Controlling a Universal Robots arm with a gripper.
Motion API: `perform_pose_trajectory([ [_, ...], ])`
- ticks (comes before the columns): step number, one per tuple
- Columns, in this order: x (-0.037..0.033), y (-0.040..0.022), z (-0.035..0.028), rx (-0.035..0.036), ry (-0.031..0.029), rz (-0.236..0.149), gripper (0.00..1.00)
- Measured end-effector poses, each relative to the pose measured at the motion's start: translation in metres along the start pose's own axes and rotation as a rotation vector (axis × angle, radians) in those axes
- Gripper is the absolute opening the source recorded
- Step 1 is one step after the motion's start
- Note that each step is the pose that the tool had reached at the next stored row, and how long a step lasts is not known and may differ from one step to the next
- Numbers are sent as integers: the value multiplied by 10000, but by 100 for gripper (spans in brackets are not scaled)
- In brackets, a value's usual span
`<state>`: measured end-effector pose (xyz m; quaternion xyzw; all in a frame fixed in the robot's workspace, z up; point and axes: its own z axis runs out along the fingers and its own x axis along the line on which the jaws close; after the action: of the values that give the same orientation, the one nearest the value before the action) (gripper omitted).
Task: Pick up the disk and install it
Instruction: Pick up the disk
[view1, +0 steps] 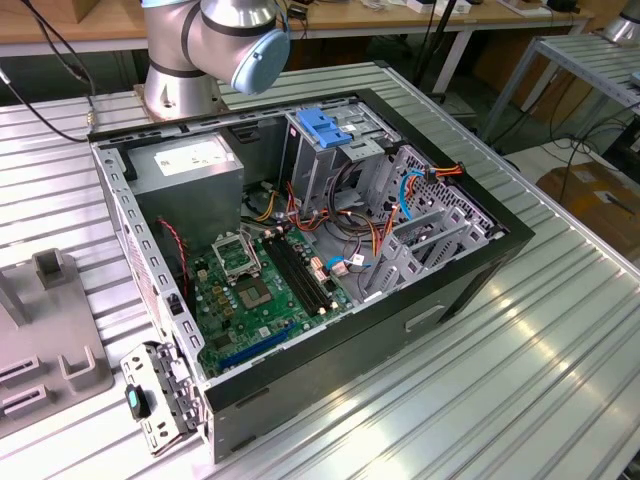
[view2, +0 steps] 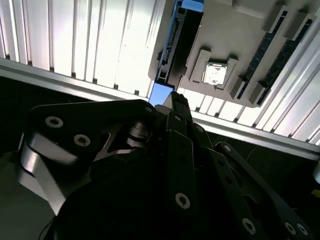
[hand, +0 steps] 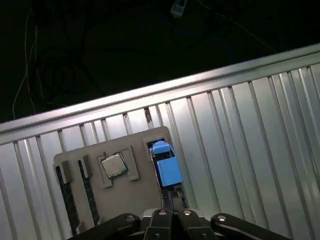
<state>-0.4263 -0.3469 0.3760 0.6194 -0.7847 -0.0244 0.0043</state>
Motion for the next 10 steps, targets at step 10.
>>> perform_pose_trajectory([
  [10, 0, 0, 19, -50, 137, -2309, 11],
])
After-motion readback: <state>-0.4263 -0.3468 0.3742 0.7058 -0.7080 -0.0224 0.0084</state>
